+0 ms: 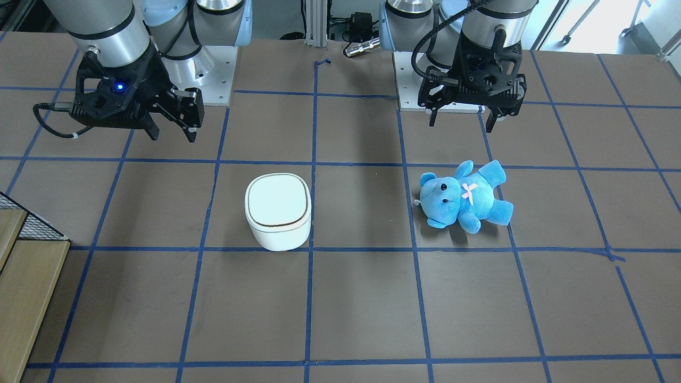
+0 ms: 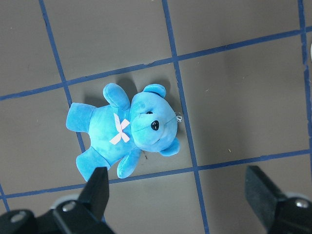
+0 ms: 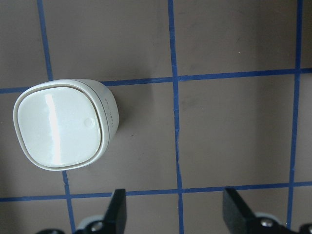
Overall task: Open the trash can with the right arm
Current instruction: 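Move the right gripper over the white trash can lid and lower it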
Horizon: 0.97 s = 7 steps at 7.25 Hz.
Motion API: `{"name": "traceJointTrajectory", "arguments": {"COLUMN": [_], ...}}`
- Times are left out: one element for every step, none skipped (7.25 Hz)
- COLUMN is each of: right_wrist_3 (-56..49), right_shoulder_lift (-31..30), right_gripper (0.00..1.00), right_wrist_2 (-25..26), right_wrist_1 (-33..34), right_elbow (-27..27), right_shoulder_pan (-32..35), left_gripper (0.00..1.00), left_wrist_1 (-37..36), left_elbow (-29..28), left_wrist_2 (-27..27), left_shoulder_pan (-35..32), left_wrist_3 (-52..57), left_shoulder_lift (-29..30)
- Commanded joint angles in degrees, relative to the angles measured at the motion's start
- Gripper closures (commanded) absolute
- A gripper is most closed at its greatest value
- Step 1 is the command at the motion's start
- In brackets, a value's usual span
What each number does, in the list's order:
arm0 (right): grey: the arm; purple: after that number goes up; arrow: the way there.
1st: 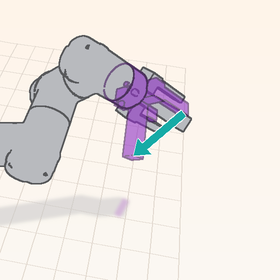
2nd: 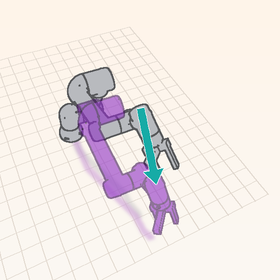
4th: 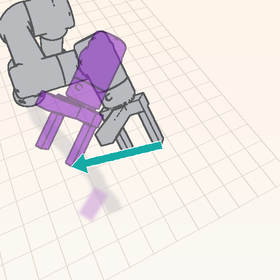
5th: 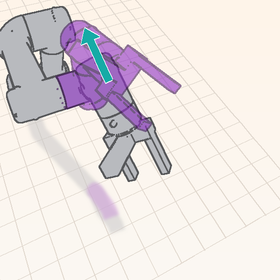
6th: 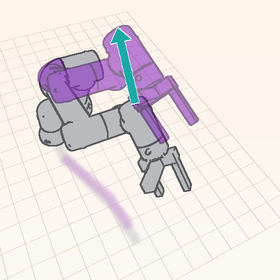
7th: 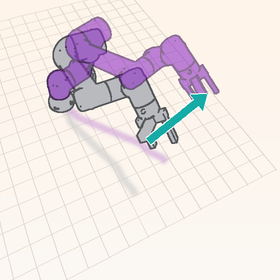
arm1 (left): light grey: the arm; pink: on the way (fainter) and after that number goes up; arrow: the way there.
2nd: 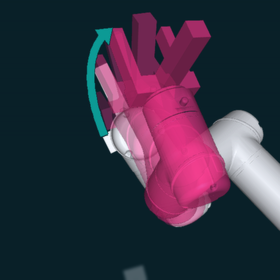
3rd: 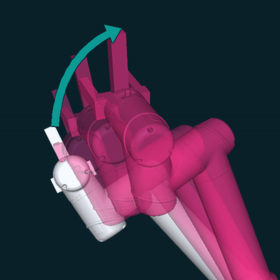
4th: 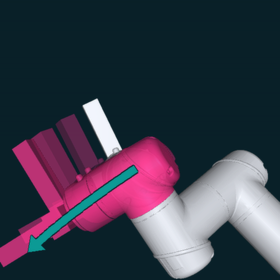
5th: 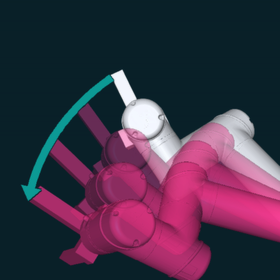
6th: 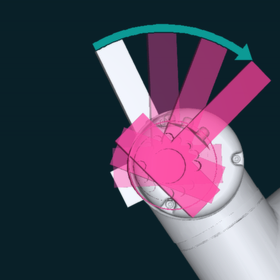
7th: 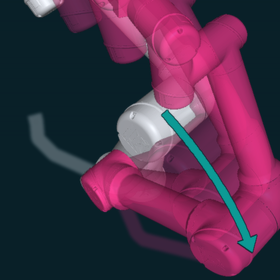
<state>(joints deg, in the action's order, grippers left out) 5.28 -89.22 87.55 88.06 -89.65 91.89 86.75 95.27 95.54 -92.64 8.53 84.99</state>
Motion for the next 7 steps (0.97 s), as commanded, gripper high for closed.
{"name": "traceJointTrajectory", "arguments": {"right_wrist_3": [1.14,5.40,10.84,11.68,11.77,12.12,12.12], "right_shoulder_lift": [2.45,3.86,5.53,6.85,7.99,9.22,10.11], "right_gripper": [0.90,0.99,1.00,1.00,1.00,1.00,1.00], "right_wrist_2": [-1.15,-1.15,-1.15,-1.15,-1.15,-1.15,-1.15], "right_wrist_1": [1.31,2.28,4.47,5.10,7.28,7.83,7.83], "right_elbow": [-0.09,-0.09,-0.18,-0.61,-1.22,-1.23,-1.41], "right_shoulder_pan": [3.71,5.82,6.89,7.42,8.12,8.83,9.09], "left_gripper": [0.00,0.00,0.00,0.00,0.00,0.00,0.00], "left_wrist_1": [0.00,0.00,0.00,0.00,0.00,0.00,0.00], "left_elbow": [0.00,0.00,0.00,0.00,0.00,0.00,0.00], "left_wrist_2": [0.00,0.00,0.00,0.00,0.00,0.00,0.00], "left_shoulder_pan": [0.00,0.00,0.00,0.00,0.00,0.00,0.00], "left_wrist_3": [0.00,0.00,0.00,0.00,0.00,0.00,0.00], "left_shoulder_lift": [0.00,0.00,0.00,0.00,0.00,0.00,0.00]}}
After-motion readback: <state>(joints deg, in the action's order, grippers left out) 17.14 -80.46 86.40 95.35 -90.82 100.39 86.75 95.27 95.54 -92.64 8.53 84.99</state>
